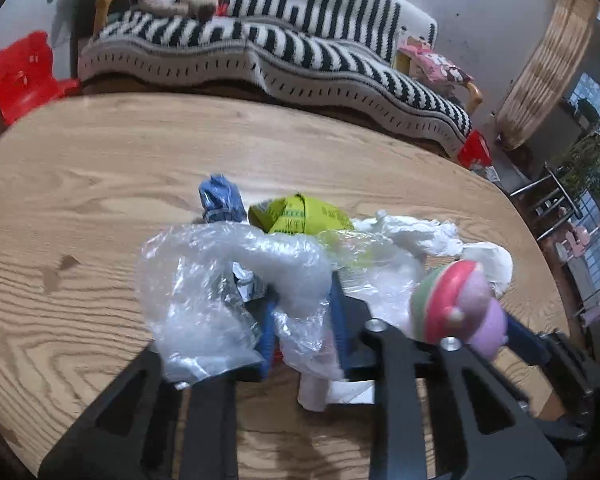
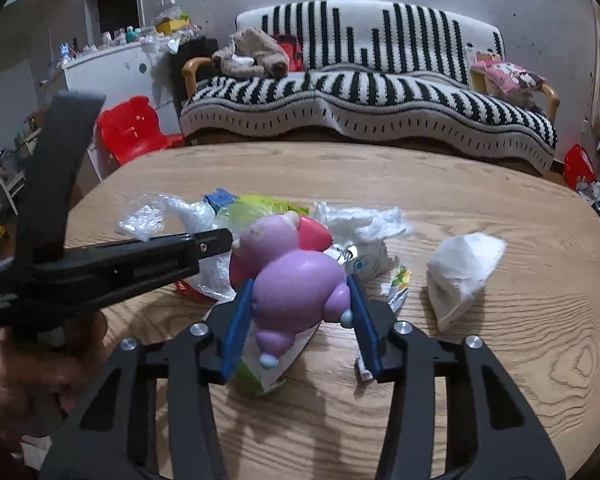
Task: Collect trash
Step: 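Grasp the clear plastic bag with the left tool while the right tool grasps the pink-purple toy, then carry bag and toy to the bin and open both tools to drop them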
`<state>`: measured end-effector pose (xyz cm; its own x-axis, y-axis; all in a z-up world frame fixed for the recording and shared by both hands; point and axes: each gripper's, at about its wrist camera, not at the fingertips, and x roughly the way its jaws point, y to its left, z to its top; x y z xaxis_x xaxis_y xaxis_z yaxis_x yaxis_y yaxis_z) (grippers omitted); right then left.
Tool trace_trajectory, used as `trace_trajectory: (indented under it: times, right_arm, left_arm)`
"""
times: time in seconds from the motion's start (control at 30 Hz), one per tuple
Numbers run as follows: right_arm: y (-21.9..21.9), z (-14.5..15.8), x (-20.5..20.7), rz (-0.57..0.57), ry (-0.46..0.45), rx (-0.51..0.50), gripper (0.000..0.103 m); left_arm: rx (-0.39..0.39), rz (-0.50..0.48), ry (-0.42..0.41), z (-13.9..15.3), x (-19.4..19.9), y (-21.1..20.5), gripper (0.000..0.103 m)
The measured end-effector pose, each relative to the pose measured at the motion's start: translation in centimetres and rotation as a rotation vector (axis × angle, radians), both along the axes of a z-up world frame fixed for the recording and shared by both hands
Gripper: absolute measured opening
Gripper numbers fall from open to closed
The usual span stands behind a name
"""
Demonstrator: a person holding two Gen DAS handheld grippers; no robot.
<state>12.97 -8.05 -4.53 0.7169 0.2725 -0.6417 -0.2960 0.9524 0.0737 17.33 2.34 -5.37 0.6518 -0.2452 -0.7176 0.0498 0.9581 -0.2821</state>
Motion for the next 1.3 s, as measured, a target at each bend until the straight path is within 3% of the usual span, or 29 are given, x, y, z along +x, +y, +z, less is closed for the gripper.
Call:
trace_trajectory:
  times: [0.27,0.37,0.63,0.83,0.97,1.3]
  right_arm:
    - [-2.8,4.0,-4.1,-0.021,-0.056,0.027,0.045]
    - [-4.3,4.5,-5.4,-0.051,-0.043,0.016,0.045]
    - [-9.9,3.8,-9.1,-0.137,-0.004,-0.036,0.045]
    - [-12.7,3.8,-10.1,-0.218,0.013,0.001,0.045]
    - [-11.9,3.5,-9.8,-0.23,0.017,-0.013,0.045]
    - [-9.8,2.8,-9.2,-0.202,0.039,-0.057,0.044]
  left_arm:
    - [0.023,0.073,-0.102,5.4,-4.6,1.7,0.017]
    - [0.025,0.083,-0.099,6.3,-5.8,1.7,0.017]
    - [0.073,0.045,-0.085,6.8,-7.7,-1.3,0.017]
    - [0.069,0.012,-0.111,7.7,-9.8,-3.4,0.017]
    - [0.12,-0.005,-0.11,7.5,-10.3,-4.1,0.017]
    - [0.161,-0.029,-0.087,6.8,-9.9,-3.8,0.017]
